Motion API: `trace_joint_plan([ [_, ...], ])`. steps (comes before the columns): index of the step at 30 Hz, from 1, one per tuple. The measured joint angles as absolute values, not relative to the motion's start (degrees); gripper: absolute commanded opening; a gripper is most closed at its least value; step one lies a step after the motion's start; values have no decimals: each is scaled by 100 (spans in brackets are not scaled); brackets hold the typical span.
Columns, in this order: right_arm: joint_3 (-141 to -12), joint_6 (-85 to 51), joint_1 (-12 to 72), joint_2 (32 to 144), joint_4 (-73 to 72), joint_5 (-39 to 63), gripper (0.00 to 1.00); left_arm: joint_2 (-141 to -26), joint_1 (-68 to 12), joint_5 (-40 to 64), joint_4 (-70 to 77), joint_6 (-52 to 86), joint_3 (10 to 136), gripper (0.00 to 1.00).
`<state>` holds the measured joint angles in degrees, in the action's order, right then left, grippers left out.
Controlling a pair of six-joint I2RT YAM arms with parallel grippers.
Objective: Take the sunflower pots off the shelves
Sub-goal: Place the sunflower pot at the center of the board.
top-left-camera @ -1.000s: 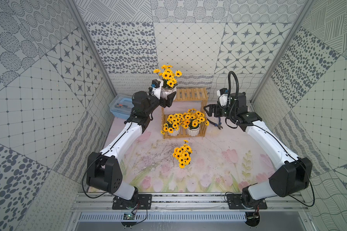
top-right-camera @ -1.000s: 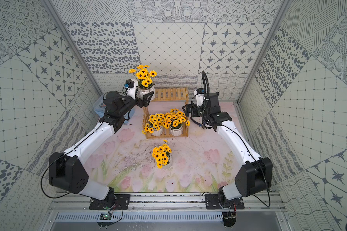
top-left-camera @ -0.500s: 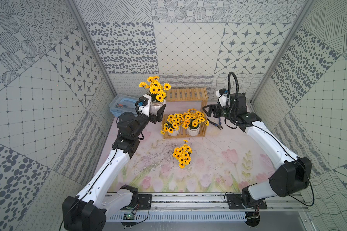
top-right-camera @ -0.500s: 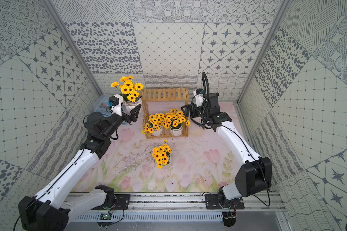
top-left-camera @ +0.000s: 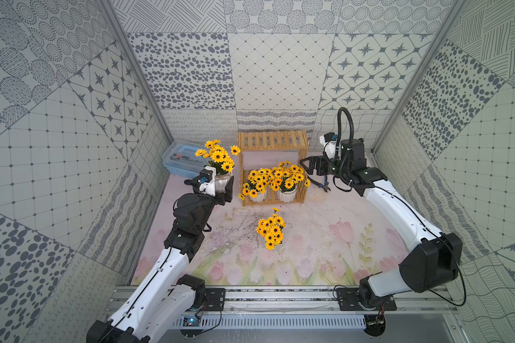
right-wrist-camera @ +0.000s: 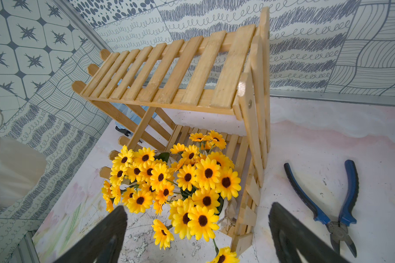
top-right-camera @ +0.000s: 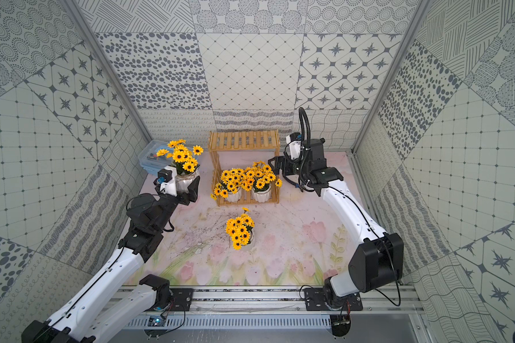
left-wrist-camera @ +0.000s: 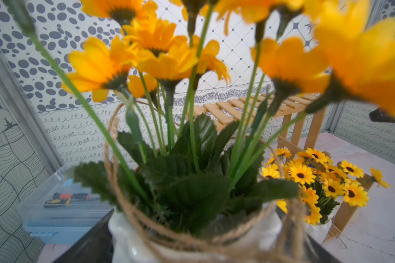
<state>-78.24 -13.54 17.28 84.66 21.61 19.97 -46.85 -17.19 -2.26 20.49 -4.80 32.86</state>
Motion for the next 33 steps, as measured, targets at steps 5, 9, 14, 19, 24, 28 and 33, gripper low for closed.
trace_joint_plan([
  [5, -7824, -1352, 1728, 8466, 2163, 2018, 98, -4624, -1719, -637, 2222, -436, 2727, 0],
  [9, -7824, -1350, 1728, 8468, 2182, 2029, 98, -4818, -1719, -945, 2558, -360, 2346, 0],
  [14, -7824, -1347, 1728, 8468, 2255, 2014, 98, -5249, -1717, -1179, 2998, -248, 2036, 0],
  [19, -7824, -1347, 1728, 8468, 2298, 2010, 98, -5649, -1662, -1308, 3468, -106, 1811, 0],
  [24, -7824, -1350, 1728, 8468, 2300, 2008, 98, -5933, -1559, -1389, 3865, 21, 1575, 0],
  [28, -7824, -1347, 1734, 8473, 2300, 2008, 98, -6187, -1441, -1387, 4193, 145, 1459, 0],
  [33, -7826, -1347, 1739, 8473, 2300, 1990, 98, -6615, -1365, -1378, 4530, 301, 1400, 0],
])
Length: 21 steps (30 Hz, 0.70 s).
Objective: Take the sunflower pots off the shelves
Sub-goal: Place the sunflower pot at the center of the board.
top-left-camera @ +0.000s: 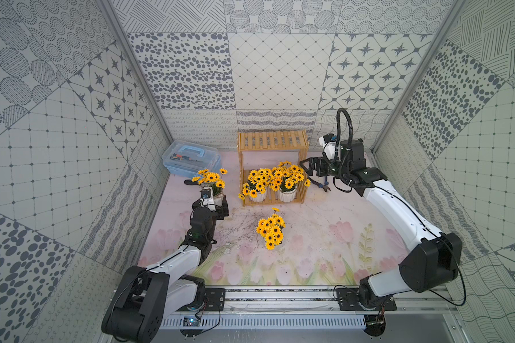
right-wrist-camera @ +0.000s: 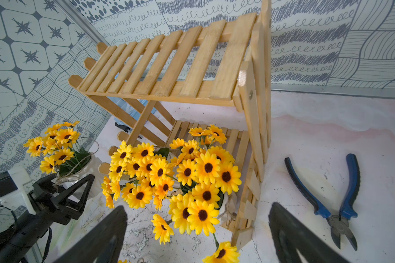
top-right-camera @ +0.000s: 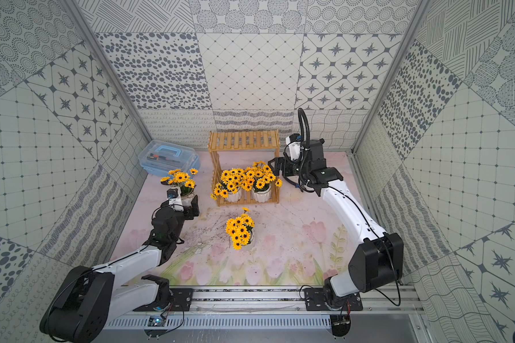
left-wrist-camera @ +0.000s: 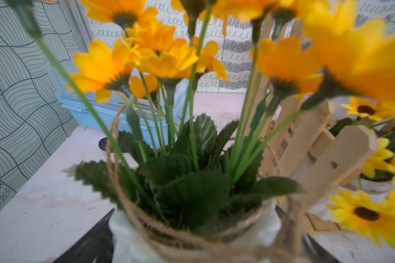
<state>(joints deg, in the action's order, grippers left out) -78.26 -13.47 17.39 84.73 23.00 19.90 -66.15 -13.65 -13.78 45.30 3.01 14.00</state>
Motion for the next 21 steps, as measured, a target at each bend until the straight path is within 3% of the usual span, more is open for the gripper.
trace_joint_plan([
  [21, -7830, -1332, 1761, 8501, 2298, 1966, 98, -7822, -1326, -1120, 5107, 915, 1747, 0],
])
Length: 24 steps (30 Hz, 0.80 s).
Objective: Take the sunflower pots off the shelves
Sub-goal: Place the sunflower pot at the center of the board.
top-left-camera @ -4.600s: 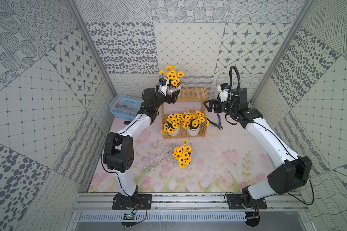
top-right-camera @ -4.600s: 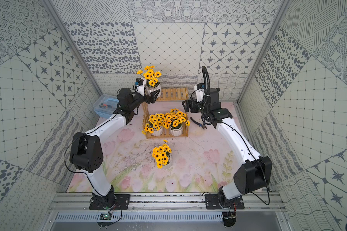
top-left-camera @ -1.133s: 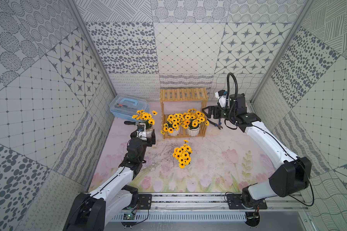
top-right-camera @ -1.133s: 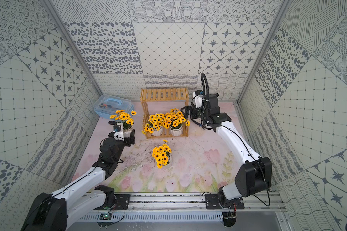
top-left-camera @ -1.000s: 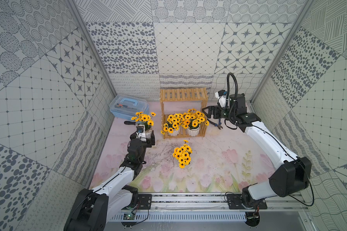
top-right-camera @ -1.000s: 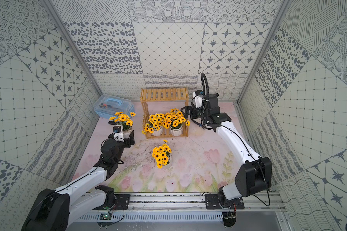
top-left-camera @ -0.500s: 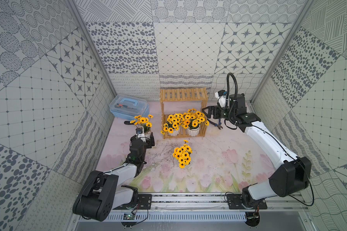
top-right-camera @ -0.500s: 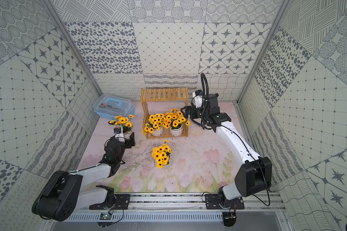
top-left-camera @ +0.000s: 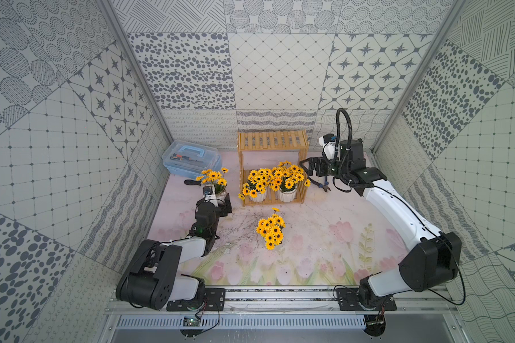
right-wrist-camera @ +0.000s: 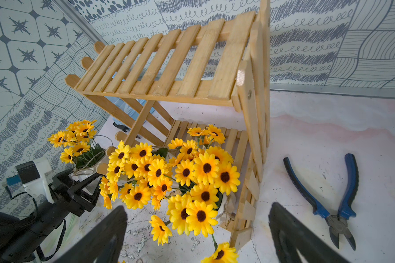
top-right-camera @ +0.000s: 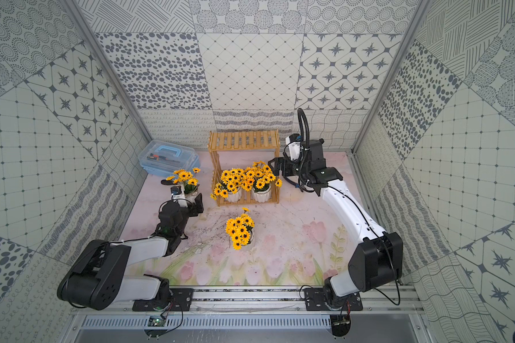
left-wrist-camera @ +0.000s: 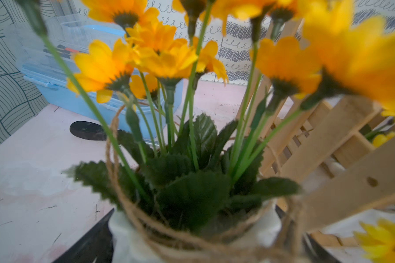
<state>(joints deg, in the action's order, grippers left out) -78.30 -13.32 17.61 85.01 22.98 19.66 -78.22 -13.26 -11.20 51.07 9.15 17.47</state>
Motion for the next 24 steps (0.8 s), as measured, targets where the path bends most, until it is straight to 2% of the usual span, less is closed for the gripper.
trace_joint_plan([
  [12, -7832, -1330, 1761, 8501, 2298, 1975, 98, -8058, -1726, -1116, 5063, 1160, 1850, 0],
  [24, -7832, -1334, 1793, 8501, 2292, 2062, 98, -7046, -1997, -1431, 4257, 1299, 1529, 0],
])
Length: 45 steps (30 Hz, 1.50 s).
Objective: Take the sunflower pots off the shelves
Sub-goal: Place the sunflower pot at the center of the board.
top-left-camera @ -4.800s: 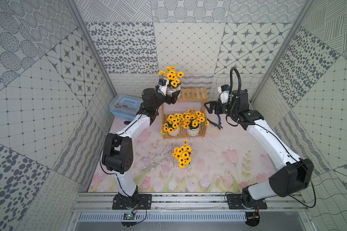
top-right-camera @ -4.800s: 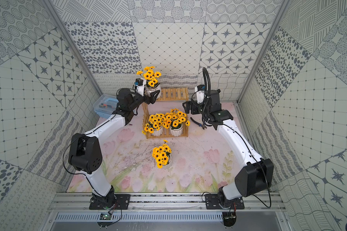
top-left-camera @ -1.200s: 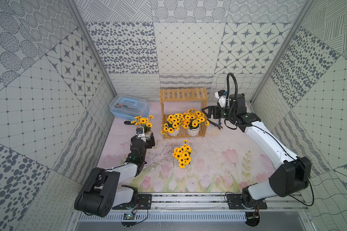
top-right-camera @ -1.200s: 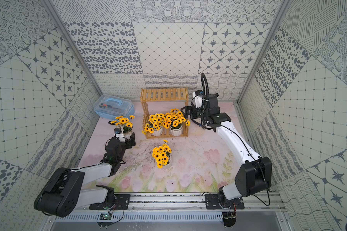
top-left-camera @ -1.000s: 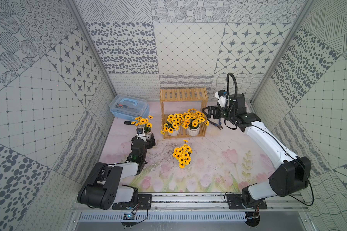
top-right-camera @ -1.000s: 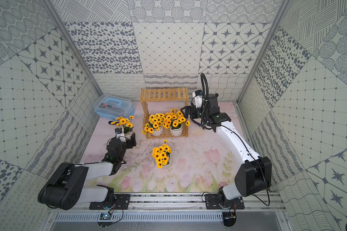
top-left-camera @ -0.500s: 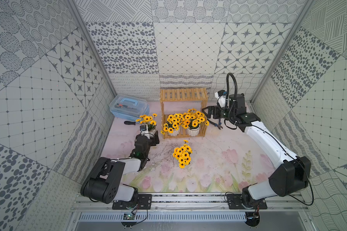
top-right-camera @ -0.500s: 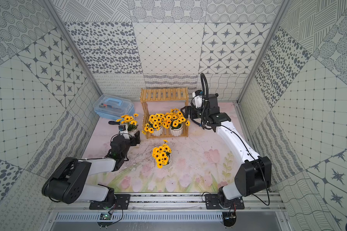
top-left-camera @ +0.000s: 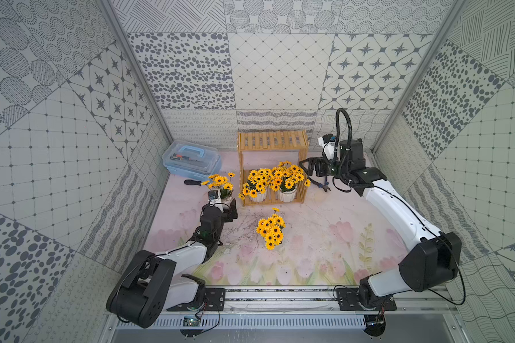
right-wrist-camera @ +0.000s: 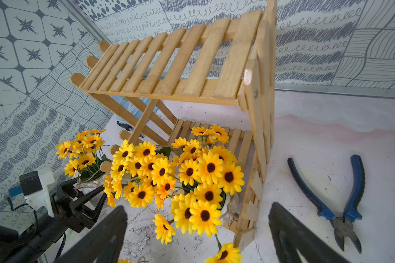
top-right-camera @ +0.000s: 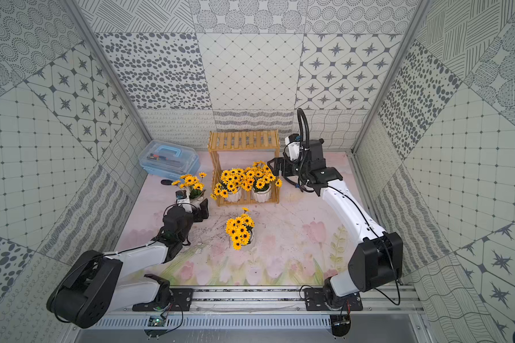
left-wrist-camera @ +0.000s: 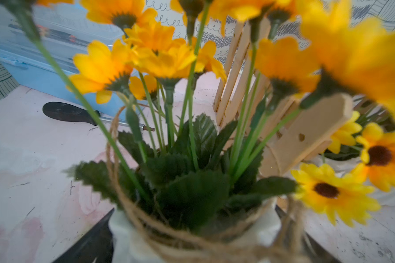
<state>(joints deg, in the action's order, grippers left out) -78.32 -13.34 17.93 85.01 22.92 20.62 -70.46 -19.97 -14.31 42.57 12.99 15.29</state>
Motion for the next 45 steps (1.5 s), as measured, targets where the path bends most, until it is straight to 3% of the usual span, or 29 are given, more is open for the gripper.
trace_joint_plan([
  [15, -7832, -1332, 1831, 8501, 2290, 2102, 98, -6941, -2499, -2043, 3391, 1758, 1389, 0],
  [30, -7830, -1330, 1835, 8556, 2283, 2099, 98, -7841, -3157, -3277, 4313, 1883, 1466, 0],
  [45, -7819, -1332, 1837, 8565, 2246, 2102, 98, -7148, -4110, -3955, 3583, 2263, 1111, 0],
])
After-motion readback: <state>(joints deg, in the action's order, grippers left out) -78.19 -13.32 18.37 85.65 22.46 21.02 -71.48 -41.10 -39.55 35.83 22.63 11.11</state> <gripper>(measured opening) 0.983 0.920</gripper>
